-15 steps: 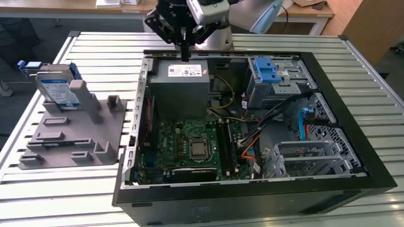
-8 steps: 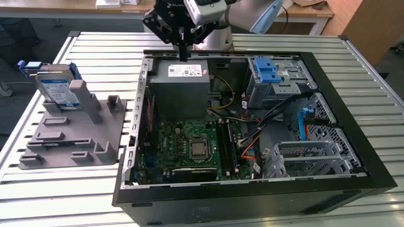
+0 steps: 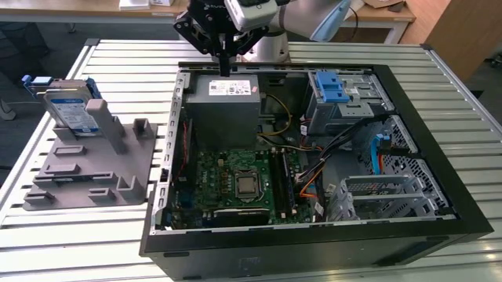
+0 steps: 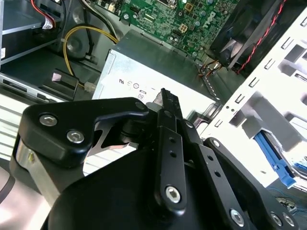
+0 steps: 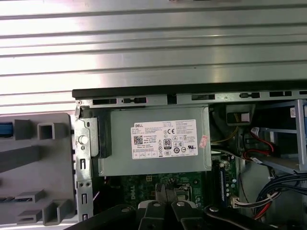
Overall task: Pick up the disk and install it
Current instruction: 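Reach for the disk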
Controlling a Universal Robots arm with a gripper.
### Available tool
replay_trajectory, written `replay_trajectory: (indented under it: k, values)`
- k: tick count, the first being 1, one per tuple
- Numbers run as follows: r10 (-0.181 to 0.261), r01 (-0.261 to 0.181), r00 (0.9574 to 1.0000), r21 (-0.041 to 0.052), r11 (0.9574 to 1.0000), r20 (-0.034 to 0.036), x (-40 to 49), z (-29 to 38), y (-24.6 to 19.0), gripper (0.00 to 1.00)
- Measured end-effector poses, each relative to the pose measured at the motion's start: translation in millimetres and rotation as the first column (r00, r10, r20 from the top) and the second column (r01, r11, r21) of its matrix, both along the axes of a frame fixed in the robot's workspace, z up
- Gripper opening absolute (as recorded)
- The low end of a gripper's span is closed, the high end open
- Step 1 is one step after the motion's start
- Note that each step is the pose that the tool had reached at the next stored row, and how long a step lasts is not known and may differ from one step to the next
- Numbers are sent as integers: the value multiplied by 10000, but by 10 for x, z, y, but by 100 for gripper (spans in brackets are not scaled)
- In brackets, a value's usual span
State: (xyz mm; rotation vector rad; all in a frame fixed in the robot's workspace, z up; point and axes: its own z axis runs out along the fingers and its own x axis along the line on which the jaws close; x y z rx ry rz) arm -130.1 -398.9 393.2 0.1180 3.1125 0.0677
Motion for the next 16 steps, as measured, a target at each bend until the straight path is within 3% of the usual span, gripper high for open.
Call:
replay_trajectory:
  k: [16]
  values:
    - [0,0,10000,0,10000,0,-78,-5,0,11]
